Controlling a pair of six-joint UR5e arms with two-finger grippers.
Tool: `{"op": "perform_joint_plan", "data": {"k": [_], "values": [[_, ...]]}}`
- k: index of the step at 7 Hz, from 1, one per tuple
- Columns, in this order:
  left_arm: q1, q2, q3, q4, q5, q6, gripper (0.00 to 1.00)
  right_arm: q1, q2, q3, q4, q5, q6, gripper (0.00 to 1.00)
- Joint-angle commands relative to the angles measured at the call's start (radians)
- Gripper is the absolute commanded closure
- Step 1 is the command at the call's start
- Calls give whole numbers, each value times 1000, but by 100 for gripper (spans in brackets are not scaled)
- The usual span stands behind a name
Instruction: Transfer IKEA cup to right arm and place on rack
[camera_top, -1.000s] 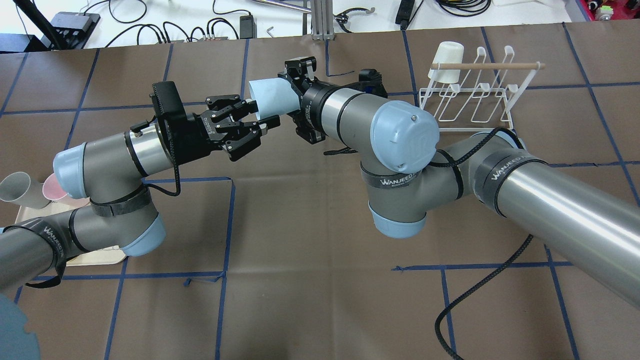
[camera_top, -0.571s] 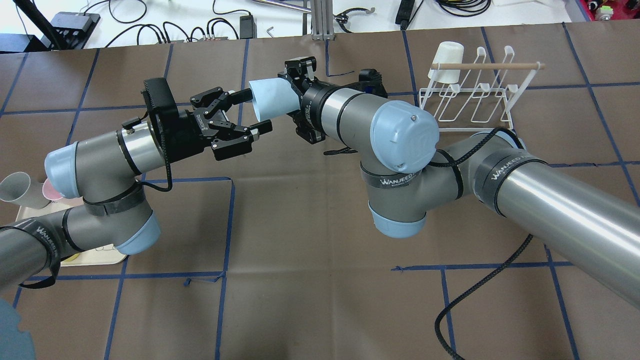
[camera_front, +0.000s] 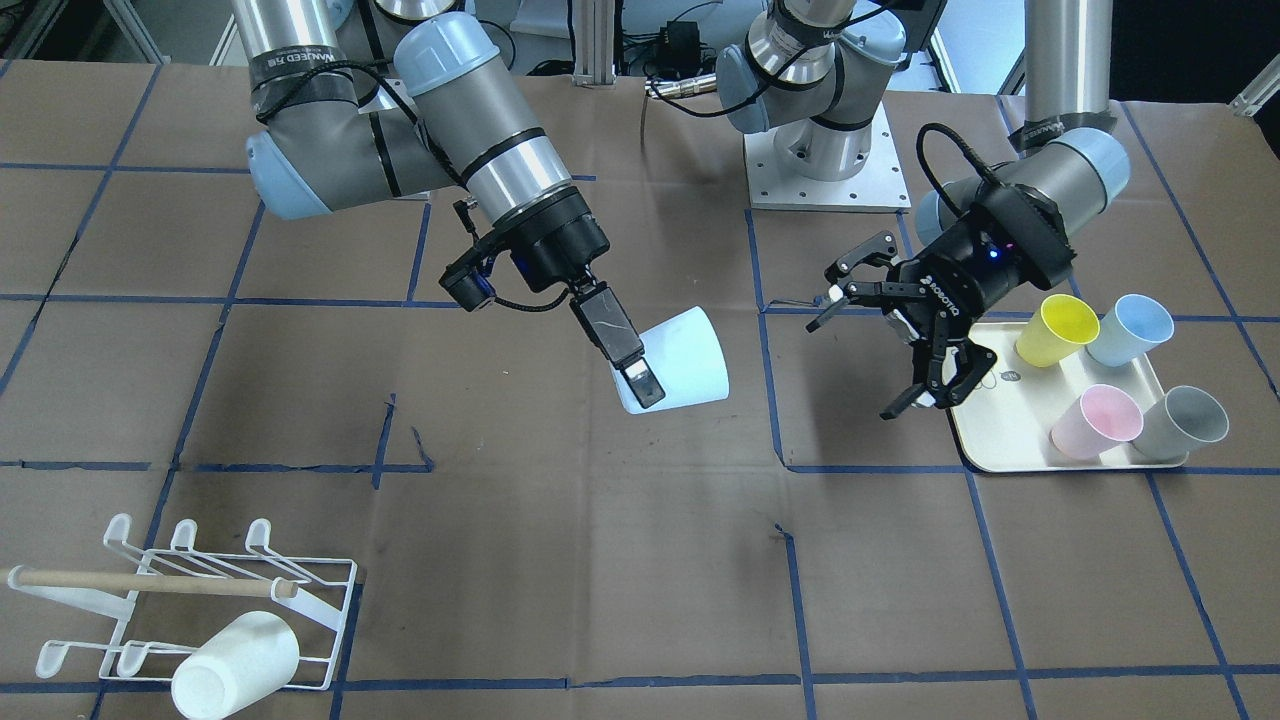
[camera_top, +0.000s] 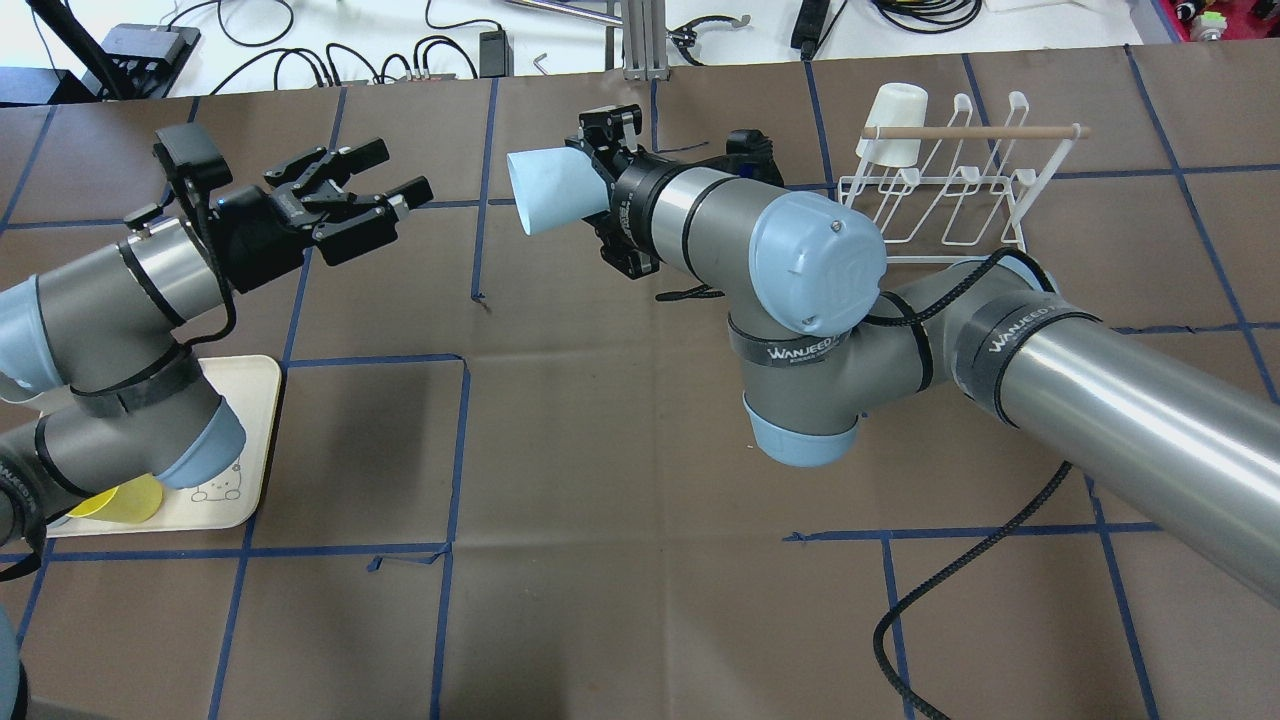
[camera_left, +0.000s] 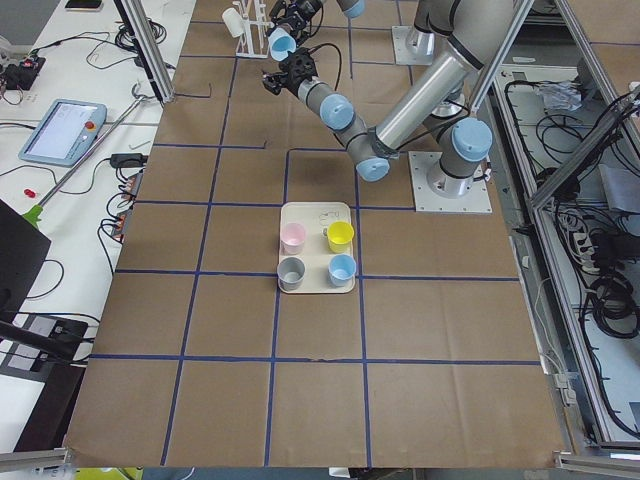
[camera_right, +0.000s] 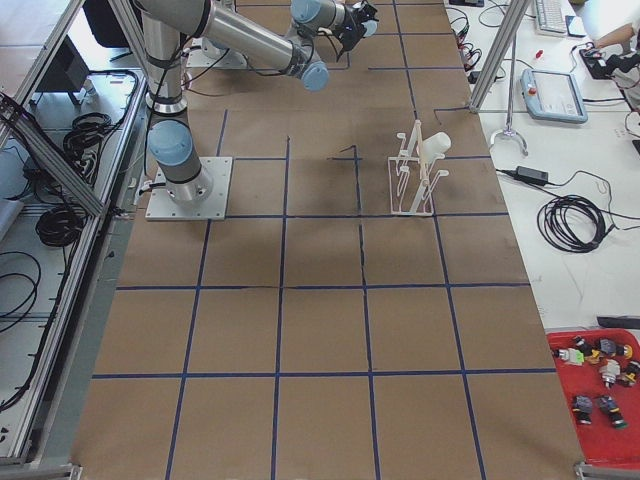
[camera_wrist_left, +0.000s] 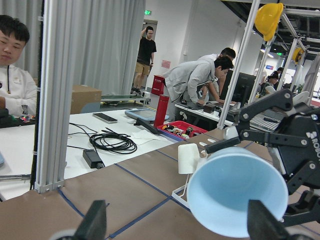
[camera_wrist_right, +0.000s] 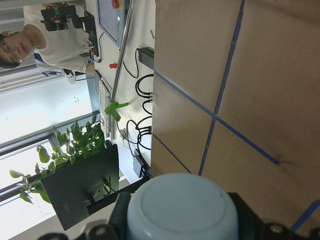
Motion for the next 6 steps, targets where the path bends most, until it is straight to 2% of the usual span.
{"op": "perform_joint_plan", "data": {"k": [1, 2, 3, 4, 6], "values": [[-9, 1, 130, -234, 227, -86, 1, -126, -14, -6, -2, 1, -111, 91], [-48, 1, 173, -333, 385, -86, 1, -190, -20, -7, -11, 6, -213, 91], [-109, 15, 233, -489, 558, -86, 1, -241, -35, -20, -8, 24, -330, 91], [-190, 77, 311, -766, 754, -87, 1, -291, -51, -29, -4, 15, -486, 91], [-287, 120, 467, -1271, 1042, -87, 1, -362, -51, -29, -5, -34, -670, 92]]}}
